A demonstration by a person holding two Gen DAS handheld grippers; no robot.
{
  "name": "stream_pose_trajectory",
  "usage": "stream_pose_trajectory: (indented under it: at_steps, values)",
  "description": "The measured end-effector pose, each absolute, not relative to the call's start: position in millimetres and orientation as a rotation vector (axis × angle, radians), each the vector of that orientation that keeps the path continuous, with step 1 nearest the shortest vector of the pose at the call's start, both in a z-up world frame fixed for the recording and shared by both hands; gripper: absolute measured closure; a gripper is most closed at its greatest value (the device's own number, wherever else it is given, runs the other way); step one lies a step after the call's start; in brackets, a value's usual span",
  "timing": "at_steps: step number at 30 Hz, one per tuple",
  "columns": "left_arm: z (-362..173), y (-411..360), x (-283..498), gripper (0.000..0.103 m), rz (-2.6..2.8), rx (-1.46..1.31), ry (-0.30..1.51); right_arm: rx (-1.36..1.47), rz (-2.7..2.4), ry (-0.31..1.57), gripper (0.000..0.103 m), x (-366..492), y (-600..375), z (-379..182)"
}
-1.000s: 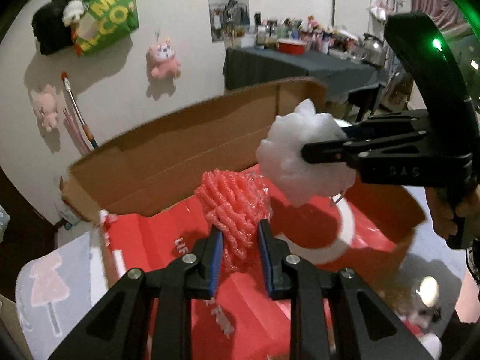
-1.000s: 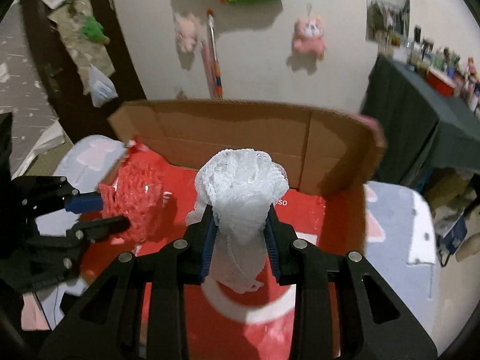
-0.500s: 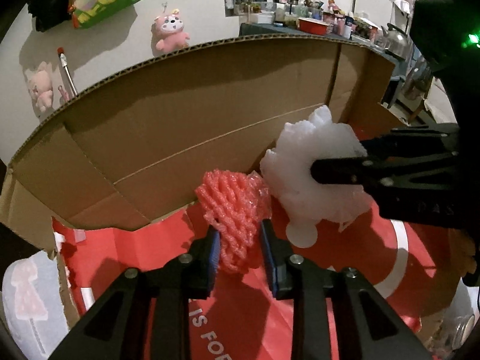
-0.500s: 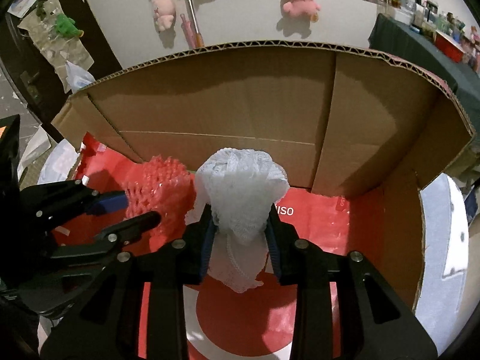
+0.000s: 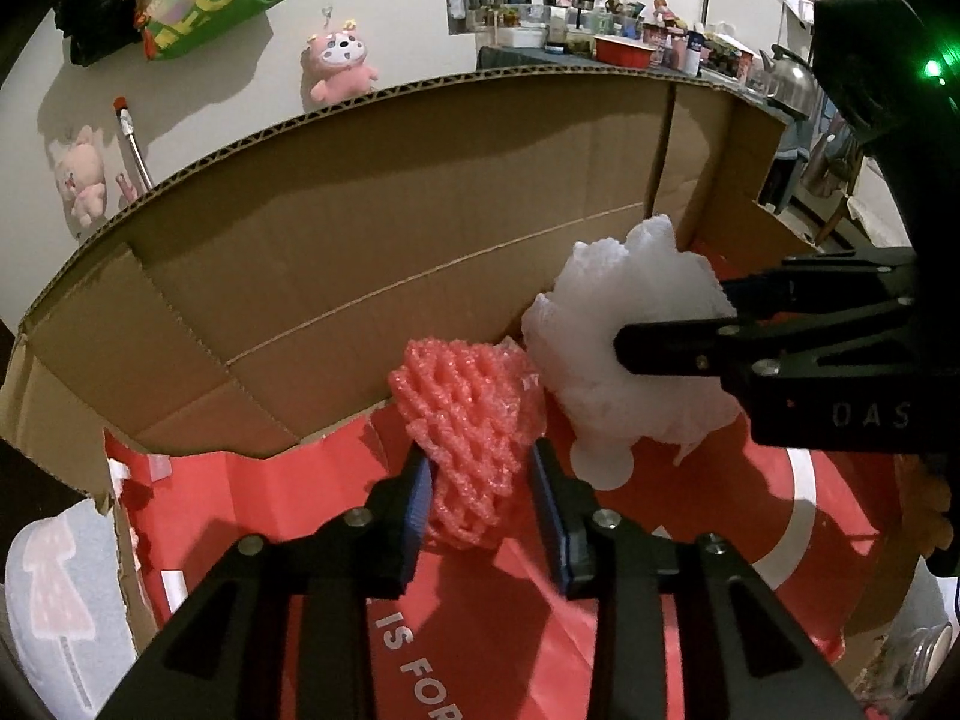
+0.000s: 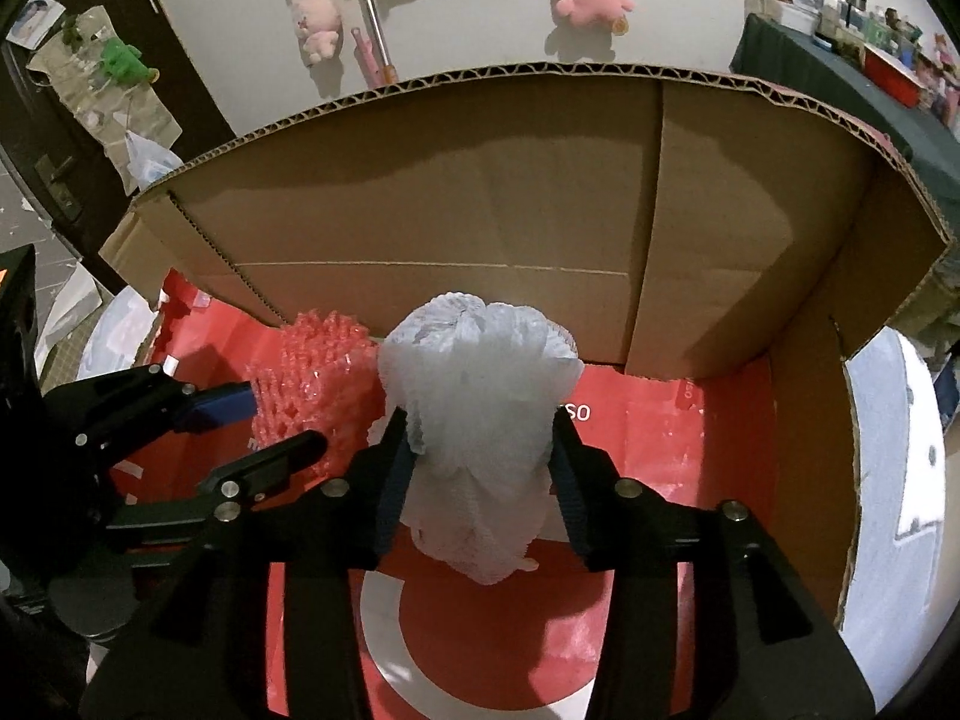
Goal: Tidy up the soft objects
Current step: 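Carry both puffs into the red-lined box and open both tools to release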
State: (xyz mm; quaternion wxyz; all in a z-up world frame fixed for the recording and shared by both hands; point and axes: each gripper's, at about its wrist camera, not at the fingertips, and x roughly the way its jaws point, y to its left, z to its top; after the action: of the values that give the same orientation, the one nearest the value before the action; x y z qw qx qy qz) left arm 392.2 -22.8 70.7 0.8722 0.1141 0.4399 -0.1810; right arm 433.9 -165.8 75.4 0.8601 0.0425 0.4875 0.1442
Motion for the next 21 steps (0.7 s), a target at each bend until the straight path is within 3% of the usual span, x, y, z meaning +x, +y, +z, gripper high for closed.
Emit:
stream_pose_trajectory:
  at_steps: [6, 14, 21]
  values:
    - [72, -22, 392, 0.056, -0.366, 0.227, 0.928, 0.08, 0.294, 1.025, 0.054, 433, -167, 78]
    - [78, -15, 382, 0.035, -0.351, 0.213, 0.91, 0.029, 0.259, 1.0, 0.03, 427, -162, 84]
    - [98, -6, 363, 0.021, -0.336, 0.177, 0.858, 0.016, 0.239, 0.975, 0.029, 413, -161, 98]
